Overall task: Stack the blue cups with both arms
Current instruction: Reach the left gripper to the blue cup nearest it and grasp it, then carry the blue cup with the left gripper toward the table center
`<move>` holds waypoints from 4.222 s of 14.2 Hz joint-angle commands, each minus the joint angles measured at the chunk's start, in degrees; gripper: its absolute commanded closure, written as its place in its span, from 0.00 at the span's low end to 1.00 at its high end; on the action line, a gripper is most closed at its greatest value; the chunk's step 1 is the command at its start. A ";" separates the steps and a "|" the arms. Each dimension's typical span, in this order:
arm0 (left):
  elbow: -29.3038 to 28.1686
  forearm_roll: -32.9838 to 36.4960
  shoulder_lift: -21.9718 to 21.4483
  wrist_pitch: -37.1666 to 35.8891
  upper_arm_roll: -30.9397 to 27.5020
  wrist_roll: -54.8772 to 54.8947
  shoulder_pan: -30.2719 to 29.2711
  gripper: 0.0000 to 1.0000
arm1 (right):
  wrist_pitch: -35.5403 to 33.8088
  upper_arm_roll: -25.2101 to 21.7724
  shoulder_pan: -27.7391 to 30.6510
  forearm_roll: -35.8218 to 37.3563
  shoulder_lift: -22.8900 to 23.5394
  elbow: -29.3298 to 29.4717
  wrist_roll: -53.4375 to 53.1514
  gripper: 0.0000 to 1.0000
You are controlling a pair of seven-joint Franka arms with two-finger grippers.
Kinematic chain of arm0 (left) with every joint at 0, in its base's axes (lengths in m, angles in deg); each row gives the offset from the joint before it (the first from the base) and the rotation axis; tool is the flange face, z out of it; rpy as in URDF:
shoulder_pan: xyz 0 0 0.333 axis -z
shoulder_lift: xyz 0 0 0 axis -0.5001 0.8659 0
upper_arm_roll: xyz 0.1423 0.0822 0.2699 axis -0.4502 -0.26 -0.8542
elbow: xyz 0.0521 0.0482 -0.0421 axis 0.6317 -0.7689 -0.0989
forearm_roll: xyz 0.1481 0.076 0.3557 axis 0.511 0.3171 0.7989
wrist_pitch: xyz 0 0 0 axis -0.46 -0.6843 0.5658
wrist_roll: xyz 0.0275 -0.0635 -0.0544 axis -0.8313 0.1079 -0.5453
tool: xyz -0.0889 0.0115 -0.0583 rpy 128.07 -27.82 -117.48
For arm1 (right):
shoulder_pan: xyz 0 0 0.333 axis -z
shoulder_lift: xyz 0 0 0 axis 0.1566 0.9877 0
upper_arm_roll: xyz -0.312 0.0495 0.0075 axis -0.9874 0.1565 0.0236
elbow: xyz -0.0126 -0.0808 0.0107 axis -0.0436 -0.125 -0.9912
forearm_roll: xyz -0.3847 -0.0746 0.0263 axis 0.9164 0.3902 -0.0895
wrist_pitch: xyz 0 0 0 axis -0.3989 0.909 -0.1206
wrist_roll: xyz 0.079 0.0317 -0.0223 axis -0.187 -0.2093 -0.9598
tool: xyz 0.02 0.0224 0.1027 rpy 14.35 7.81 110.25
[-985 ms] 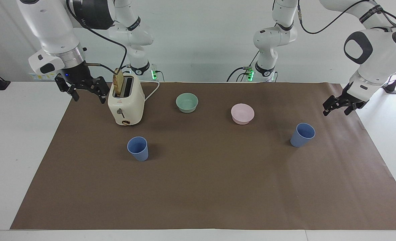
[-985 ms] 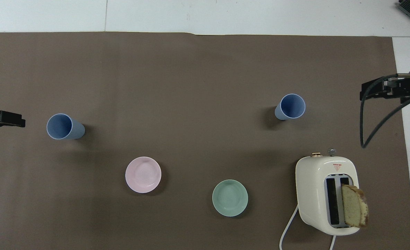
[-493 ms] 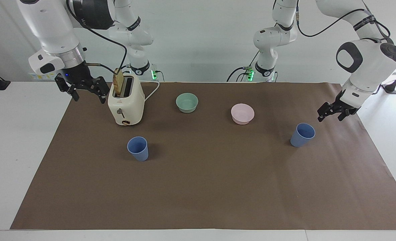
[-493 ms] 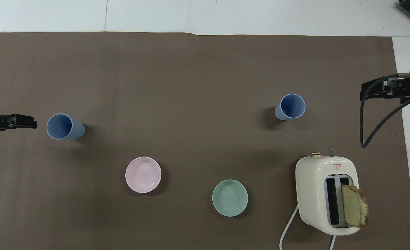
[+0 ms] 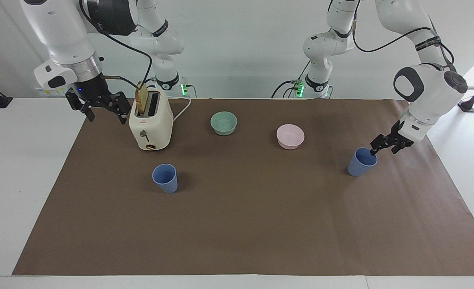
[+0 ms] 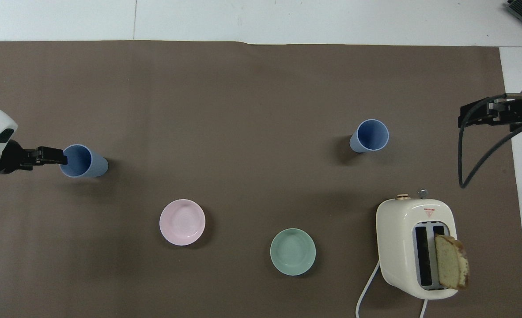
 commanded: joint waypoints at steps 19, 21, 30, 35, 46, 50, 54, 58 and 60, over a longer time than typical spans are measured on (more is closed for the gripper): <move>7.73 -2.67 1.56 -5.24 0.50 -5.79 2.35 1.00 | 0.02 0.26 0.50 0.08 -0.56 -0.75 0.48 0.00; 9.85 -2.67 0.77 -7.36 1.81 -9.72 3.48 1.00 | 0.02 0.26 0.50 0.08 -0.56 -0.75 0.57 0.00; 12.94 -1.96 1.12 -8.07 2.17 -35.21 21.05 1.00 | 0.02 0.26 0.42 0.08 -0.56 -0.75 0.48 0.00; 12.76 -0.92 4.81 -0.17 2.17 -46.82 30.81 1.00 | 0.02 0.26 0.42 0.08 -0.56 -0.75 0.48 0.00; 12.76 2.33 11.75 7.13 2.17 -51.84 38.46 1.00 | 0.28 0.35 0.42 0.08 -0.56 -0.75 0.74 0.00; 12.67 2.43 12.37 7.66 2.17 -51.85 38.82 1.00 | 0.37 0.61 0.42 -0.19 -0.56 -0.84 0.83 0.00; 12.76 4.19 12.90 7.84 2.17 -51.67 38.82 1.00 | 0.37 0.52 0.50 -0.19 -0.56 -0.93 0.83 0.00; 12.32 4.10 12.99 8.28 2.17 -51.76 38.82 0.82 | 0.28 0.43 0.50 -0.19 -0.56 -1.02 0.83 0.00; 12.41 3.75 12.99 8.28 2.17 -51.85 38.82 0.76 | 0.37 0.43 0.50 -0.19 -0.65 -1.19 0.83 0.00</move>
